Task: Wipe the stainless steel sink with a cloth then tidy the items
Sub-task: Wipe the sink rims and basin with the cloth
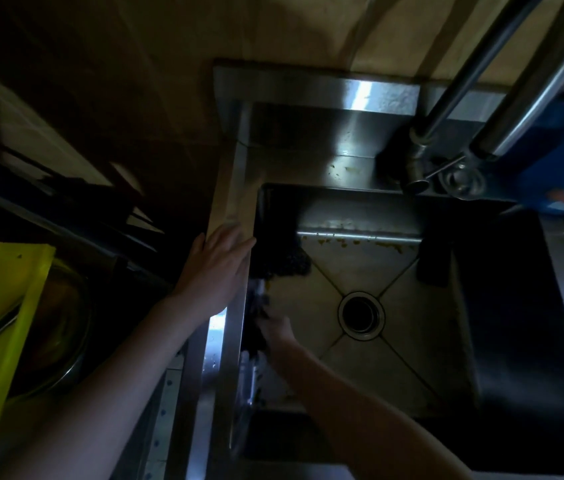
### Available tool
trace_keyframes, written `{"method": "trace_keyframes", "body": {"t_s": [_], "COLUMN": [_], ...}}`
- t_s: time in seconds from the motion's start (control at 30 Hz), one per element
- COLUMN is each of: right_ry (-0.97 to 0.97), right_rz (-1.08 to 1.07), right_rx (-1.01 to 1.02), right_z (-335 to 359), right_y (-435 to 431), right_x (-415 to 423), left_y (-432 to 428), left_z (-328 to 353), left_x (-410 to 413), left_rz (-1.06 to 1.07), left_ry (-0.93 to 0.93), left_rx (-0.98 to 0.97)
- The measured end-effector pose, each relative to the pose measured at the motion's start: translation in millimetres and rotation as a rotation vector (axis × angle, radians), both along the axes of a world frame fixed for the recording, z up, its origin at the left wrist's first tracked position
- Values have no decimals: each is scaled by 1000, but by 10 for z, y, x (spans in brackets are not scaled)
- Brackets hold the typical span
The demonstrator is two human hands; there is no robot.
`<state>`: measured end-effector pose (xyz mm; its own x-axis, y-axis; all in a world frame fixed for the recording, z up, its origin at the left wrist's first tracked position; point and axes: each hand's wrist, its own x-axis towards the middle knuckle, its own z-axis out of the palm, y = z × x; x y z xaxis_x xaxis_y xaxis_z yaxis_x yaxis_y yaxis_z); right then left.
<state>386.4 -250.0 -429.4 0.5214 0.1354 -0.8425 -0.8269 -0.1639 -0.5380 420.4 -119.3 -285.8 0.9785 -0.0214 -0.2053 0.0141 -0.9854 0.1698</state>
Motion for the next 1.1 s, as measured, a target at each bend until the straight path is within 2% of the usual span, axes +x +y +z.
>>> {"method": "trace_keyframes", "body": {"t_s": [0.07,0.17,0.3,0.37,0.5,0.67,0.87,0.97,1.1], "right_ry": [-93,-174,-167,-233,-560,-829,-903,-973,-991], "right_rz": [-9,-133,-173,-114,53,91,-133,-74,84], "right_rx": [44,249,416,338,30,-187,-405,-534,-605], "right_z": [164,429,786,909,1067,1335,1515,1559,1480], "right_y": [95,226,167,-3,-503,-854,-907,-927,-774], "right_x": [410,972,1425,1508,1489,1718,2041,2133,2280], "left_y": [44,94,119,118,127,165,185,192,176], "left_z": [23,50,9,-30,-145,-237,-236,-233,-223], "left_x": [123,273,436,499,565,577,552,556,554], "left_rz": [14,40,51,45,35,36,59,49,73], "left_ry": [-4,-14,-19,-22,-25,-21,-51,-39,-16], "left_rx": [-14,-47,-65,-88,-55,-54,-92,-100,-136]}}
